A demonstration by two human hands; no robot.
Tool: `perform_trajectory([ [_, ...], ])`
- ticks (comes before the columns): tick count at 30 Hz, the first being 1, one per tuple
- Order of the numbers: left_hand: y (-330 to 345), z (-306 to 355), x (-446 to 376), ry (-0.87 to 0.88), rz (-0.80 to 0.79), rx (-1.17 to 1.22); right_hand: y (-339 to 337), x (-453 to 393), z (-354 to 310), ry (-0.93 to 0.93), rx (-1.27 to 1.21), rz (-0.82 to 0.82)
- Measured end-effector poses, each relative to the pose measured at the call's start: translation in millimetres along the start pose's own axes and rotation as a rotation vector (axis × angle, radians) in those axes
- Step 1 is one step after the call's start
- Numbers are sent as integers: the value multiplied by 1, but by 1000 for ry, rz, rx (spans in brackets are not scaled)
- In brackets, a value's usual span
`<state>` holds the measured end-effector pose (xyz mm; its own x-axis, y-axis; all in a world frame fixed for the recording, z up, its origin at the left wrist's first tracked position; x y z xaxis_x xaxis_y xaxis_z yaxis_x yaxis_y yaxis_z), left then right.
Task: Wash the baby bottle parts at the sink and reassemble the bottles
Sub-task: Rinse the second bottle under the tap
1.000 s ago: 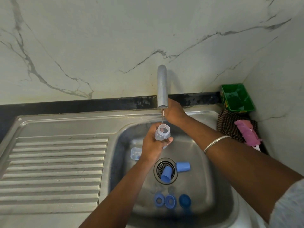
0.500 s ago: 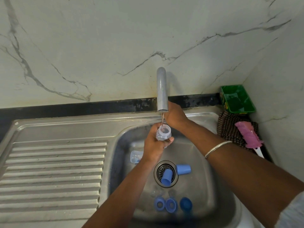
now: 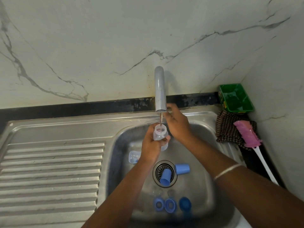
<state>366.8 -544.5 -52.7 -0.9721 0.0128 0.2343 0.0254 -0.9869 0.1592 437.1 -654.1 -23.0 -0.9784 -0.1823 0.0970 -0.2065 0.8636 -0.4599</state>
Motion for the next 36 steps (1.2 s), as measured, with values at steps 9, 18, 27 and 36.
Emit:
perform_trajectory([
  [9, 6, -27, 1, -395, 76, 41, 55, 73, 47, 263, -444, -118],
  [18, -15, -12, -2, -272, 4, -699, 73, 67, 57, 920, -770, -178],
  [27, -6, 13, 18, 1, -48, -702, 73, 58, 50, 887, -1111, -31],
  [36, -7, 0, 3, -194, -330, -910, 62, 80, 63, 690, -1203, -71],
])
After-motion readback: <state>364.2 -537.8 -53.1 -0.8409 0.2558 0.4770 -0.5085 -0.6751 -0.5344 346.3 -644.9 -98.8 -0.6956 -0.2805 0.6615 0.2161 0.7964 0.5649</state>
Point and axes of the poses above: each hand's wrist, its own x-axis away from the middle knuckle, its own y-axis out of the palm, z = x × y, the point moved 7 cm from there along -x, towards the middle knuckle, and after that the axes turned 6 degrees about -z, right-handed, at the moved point
